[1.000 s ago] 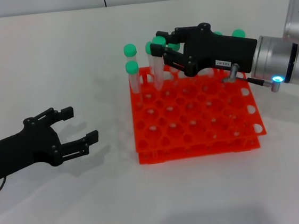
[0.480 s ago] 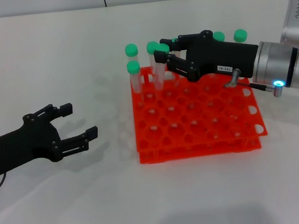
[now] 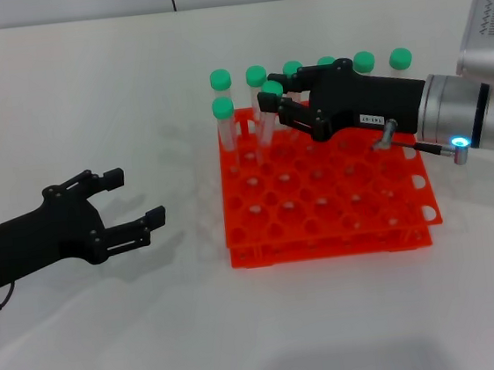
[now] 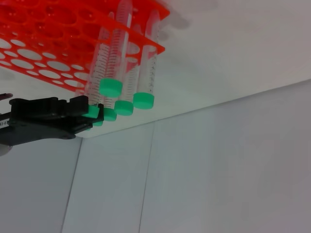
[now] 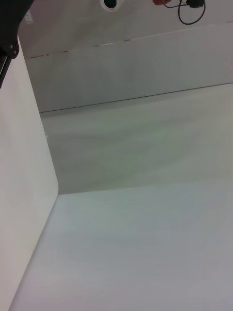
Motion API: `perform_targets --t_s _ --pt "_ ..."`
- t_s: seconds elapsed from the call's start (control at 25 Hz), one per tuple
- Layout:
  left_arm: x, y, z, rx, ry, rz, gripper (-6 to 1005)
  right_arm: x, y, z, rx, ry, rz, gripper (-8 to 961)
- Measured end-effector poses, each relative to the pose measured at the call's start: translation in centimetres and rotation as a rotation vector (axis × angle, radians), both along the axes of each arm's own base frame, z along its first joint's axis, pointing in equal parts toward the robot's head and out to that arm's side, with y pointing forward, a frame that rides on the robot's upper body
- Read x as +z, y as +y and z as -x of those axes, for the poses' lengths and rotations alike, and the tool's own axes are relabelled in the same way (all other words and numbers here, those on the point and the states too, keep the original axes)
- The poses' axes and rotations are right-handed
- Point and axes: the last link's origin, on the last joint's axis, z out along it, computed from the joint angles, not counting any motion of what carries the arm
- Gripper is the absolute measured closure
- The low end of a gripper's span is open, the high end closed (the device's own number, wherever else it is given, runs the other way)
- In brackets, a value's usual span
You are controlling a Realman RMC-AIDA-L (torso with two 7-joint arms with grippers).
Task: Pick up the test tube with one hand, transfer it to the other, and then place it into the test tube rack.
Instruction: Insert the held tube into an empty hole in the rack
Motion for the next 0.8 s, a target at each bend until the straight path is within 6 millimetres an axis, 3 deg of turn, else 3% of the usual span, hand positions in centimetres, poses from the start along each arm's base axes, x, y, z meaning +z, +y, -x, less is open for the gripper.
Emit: perform_targets --t_s 0.8 --pt "-0.09 0.15 -0.04 -0.007 0.002 -0.002 105 -0.05 0.01 0.25 0.029 -0.018 0.008 540"
